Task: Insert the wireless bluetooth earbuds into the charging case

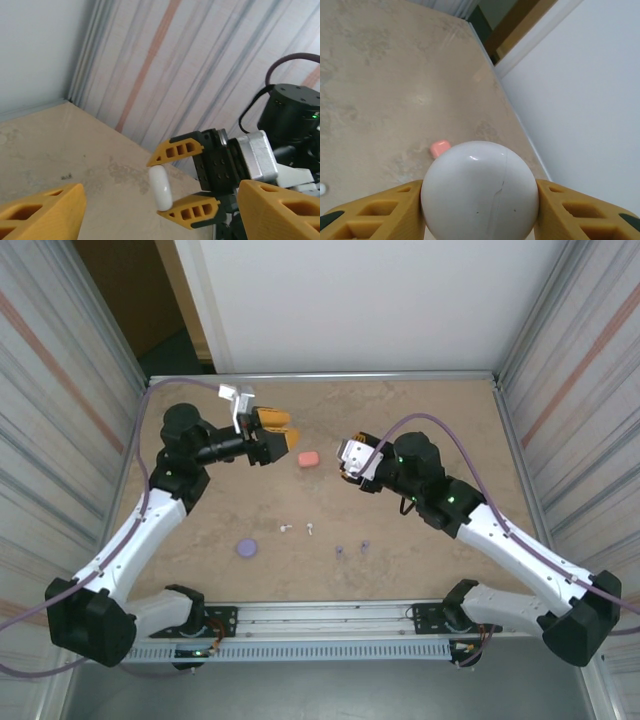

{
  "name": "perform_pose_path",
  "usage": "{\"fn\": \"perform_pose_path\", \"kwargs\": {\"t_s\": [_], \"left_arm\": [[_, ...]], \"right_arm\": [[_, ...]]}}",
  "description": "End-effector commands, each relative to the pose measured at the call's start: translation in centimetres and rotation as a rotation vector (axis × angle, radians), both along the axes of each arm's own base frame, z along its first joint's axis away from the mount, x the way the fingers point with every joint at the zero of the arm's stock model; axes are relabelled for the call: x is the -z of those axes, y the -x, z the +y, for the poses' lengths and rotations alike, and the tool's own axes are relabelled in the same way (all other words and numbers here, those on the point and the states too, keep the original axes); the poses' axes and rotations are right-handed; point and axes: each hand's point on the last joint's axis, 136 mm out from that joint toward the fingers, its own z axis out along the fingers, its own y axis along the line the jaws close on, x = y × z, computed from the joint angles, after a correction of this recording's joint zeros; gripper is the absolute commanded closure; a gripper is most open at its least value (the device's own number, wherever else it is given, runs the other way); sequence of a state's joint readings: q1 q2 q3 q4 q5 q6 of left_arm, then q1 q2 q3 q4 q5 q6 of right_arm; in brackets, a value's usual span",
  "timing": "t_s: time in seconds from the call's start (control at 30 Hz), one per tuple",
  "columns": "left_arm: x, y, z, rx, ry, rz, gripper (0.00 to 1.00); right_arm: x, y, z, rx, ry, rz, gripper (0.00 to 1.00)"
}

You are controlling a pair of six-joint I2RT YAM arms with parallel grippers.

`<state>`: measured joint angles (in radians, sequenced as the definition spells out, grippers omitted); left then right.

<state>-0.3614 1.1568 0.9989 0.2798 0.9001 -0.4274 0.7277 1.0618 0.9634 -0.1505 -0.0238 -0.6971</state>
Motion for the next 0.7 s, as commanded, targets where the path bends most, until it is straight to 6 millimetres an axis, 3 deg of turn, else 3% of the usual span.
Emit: {"fn": "perform_pose_path", "kwargs": {"t_s": [0.0, 0.27, 0.67], "left_arm": [[-0.4, 1.3, -1.4, 0.085, -0.047, -0.052, 0.20], [0.4, 2.5, -4.9, 0.226, -0.093, -0.062, 0.19], [1.8, 2.5, -8.1, 0.303, -0.158, -0.027, 0.21]], "right_arm": [[-1.2, 0.0, -0.9, 0.004, 0.030, -0.070, 0.49], [-2.7, 0.7, -1.1, -0.009, -0.005, -0.103, 0.48], [-3.8, 1.0, -1.5, -0.002, -0.032, -0.128, 0.49]]}}
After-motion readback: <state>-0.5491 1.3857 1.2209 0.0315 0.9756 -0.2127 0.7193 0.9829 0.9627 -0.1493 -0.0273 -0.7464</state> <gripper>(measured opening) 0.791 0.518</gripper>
